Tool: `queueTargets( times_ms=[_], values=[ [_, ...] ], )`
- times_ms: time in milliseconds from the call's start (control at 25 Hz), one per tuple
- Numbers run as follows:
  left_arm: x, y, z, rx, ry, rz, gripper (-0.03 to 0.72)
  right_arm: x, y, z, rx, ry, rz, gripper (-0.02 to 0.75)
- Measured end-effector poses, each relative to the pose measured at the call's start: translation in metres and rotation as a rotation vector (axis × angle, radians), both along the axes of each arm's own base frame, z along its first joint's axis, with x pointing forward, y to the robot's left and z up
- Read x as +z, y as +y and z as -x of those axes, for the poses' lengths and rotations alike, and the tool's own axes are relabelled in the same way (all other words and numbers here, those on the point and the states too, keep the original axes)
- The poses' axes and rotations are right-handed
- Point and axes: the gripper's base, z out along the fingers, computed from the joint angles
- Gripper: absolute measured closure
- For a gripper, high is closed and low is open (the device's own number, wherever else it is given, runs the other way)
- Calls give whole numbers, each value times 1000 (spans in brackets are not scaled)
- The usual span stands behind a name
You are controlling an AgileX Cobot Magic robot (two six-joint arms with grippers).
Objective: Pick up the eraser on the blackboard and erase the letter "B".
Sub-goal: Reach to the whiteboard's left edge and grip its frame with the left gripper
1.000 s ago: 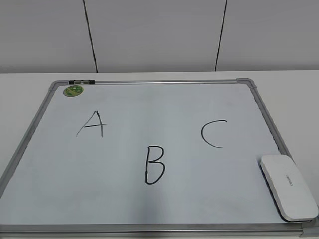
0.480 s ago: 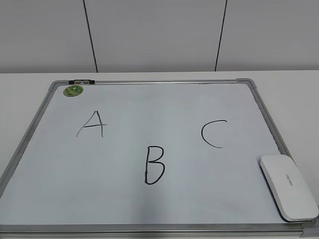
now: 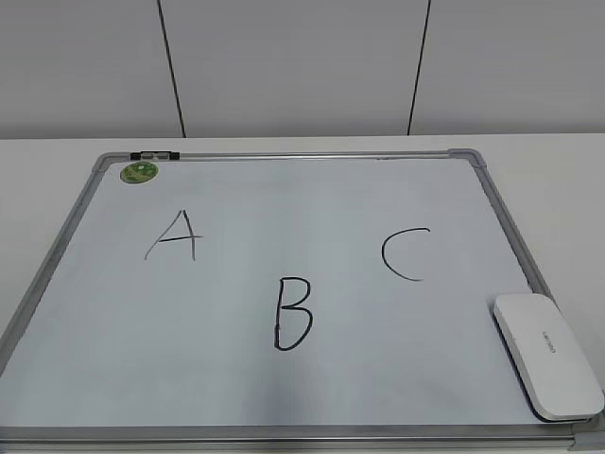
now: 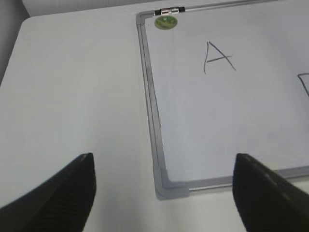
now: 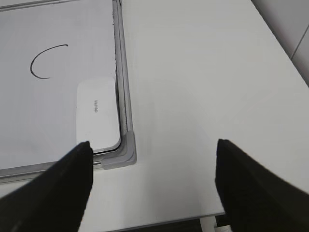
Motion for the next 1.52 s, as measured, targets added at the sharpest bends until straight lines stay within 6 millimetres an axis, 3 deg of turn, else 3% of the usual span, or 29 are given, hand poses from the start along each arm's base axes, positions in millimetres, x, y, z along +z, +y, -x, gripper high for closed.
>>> queueTargets(
  times_ms=[200, 920, 1160, 1520],
  values=[
    [12, 1, -48, 14, 47, 6, 29, 0, 0, 0, 0, 0, 0, 151],
    [-4, 3, -242, 22, 464, 34, 79, 0, 0, 0, 0, 0, 0, 151],
    [-40, 2, -289, 14, 600, 42, 99, 0, 0, 0, 0, 0, 0, 151],
    [-94, 7, -325, -21, 749, 37, 183, 0, 0, 0, 0, 0, 0, 151]
  ],
)
